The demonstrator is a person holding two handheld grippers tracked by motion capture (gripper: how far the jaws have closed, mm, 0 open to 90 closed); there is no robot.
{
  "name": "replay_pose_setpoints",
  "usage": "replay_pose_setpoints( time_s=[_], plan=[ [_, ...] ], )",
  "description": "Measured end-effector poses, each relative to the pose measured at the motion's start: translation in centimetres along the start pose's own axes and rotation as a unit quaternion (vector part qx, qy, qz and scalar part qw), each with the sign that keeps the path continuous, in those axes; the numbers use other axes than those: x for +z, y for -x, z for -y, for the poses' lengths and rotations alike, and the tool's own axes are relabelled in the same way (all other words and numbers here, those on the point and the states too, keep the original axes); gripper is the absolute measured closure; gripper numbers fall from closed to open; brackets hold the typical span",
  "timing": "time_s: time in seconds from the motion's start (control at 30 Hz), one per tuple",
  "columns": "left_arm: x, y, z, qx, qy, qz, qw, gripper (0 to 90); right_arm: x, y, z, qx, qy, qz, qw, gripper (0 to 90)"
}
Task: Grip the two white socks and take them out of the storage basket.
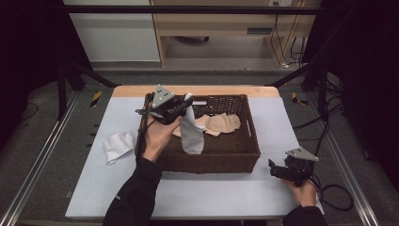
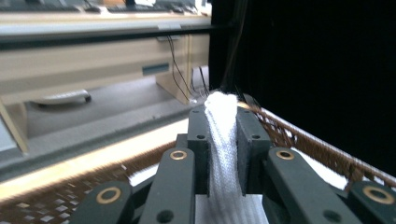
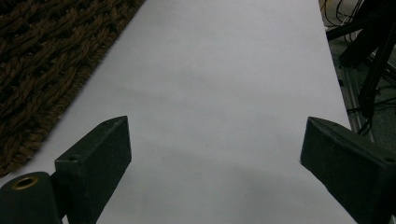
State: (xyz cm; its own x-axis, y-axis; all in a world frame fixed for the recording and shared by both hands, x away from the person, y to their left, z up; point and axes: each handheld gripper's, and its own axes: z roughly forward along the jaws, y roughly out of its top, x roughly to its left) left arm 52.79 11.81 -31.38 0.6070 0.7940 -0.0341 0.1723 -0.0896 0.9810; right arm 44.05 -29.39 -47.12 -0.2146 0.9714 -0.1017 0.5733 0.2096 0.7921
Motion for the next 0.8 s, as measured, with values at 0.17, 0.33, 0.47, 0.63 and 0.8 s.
replay_pose_setpoints(
  time_s=[0.17, 0.33, 0.47, 0.63, 0.8],
  plan=[
    [-1.9, -0.6, -1.9, -0.005, 0.039, -0.009, 0.9992, 77.6, -0.1, 0.0, 0.0, 0.000, 0.001, 0.000, 1.0000, 8.9],
    [-3.5, -1.3, -3.7, -0.001, 0.070, -0.024, 0.9973, 77.7, -0.1, 0.0, 0.0, 0.000, 0.001, 0.000, 1.0000, 8.9],
    [-4.7, -1.6, -5.0, -0.002, 0.083, -0.027, 0.9962, 77.7, -0.1, 0.0, 0.0, 0.000, 0.001, 0.000, 1.0000, 8.9],
    [-6.3, -1.8, -6.2, -0.003, 0.101, -0.028, 0.9945, 77.7, -0.1, 0.0, 0.0, 0.000, 0.003, 0.000, 1.0000, 9.0],
    [-8.5, -2.3, -7.5, -0.015, 0.134, -0.028, 0.9905, 77.7, -0.1, 0.0, 0.0, 0.000, 0.002, 0.000, 1.0000, 8.9]
  ],
)
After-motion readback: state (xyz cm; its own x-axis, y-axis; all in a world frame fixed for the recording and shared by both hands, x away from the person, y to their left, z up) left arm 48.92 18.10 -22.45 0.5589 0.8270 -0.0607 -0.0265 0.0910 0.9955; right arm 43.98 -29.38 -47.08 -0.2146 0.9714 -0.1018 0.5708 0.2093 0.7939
